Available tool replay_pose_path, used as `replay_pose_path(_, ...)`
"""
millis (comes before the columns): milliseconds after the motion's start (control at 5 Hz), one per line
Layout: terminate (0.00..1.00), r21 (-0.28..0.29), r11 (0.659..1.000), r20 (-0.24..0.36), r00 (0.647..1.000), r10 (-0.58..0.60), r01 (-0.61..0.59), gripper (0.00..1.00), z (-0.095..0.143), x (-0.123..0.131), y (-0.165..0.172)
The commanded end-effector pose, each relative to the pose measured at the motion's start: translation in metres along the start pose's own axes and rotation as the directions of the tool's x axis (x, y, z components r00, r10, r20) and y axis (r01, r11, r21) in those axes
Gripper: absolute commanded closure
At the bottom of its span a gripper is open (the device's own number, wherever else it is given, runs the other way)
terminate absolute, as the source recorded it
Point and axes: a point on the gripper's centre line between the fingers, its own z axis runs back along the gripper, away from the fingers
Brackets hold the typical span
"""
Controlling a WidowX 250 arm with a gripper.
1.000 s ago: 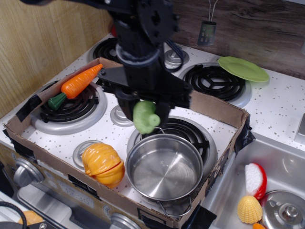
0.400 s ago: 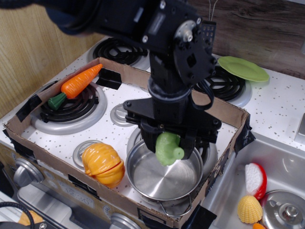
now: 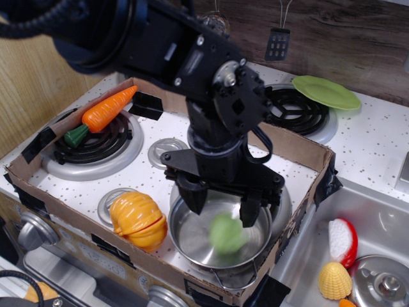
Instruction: Put broccoli in pot
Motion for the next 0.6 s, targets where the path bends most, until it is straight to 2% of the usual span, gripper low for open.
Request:
replay_pose_path(0, 0.0, -0.023, 1.0, 0.014, 1.0, 0.004, -0.003, 0.0, 0.0039, 0.0058, -0.0023)
replay_pose_path(200, 0.0, -0.023, 1.0, 0.014, 1.0, 0.004, -0.003, 0.0, 0.0039, 0.0058, -0.0023)
replay_pose_path(400, 1.0, -0.023, 1.0, 0.014, 1.0, 0.004, -0.003, 0.0, 0.0039, 0.0058, -0.0023)
